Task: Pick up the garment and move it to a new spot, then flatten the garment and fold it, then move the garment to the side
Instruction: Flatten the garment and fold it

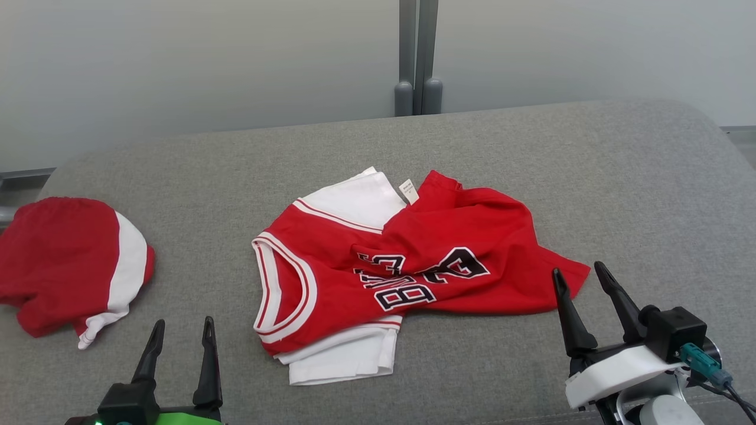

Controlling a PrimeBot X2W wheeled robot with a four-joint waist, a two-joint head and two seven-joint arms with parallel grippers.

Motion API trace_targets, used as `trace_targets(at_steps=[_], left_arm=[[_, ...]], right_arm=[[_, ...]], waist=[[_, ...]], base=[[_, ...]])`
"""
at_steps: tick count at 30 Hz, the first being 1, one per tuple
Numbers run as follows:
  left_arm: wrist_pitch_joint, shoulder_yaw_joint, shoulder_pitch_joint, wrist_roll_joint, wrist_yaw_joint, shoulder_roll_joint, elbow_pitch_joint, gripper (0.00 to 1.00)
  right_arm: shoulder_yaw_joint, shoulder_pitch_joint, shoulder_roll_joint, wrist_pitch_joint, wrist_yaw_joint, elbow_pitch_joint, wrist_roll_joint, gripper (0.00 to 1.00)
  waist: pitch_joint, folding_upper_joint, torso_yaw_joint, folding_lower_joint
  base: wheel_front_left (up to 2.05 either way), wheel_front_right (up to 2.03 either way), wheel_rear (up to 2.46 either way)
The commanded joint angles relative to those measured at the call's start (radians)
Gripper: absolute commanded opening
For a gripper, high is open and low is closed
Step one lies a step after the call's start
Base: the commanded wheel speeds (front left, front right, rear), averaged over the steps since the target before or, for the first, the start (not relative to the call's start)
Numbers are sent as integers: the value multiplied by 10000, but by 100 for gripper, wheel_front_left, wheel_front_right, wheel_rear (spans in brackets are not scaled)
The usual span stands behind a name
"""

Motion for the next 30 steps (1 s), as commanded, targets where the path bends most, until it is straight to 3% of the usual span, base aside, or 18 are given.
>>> trace_targets(at_steps=[1,30], left_arm=[[0,55,-9,-17,28,-4,-58,100],[-1,-101,-64,-73,-59,-22,92,100]], right_arm=[[13,120,-62,-58,-3,-95,44,100],[-112,39,-129,114,-3,79,-122,100]], waist=[[5,0,-9,0],[150,0,10,0]], base=[[0,0,0],[0,0,0]])
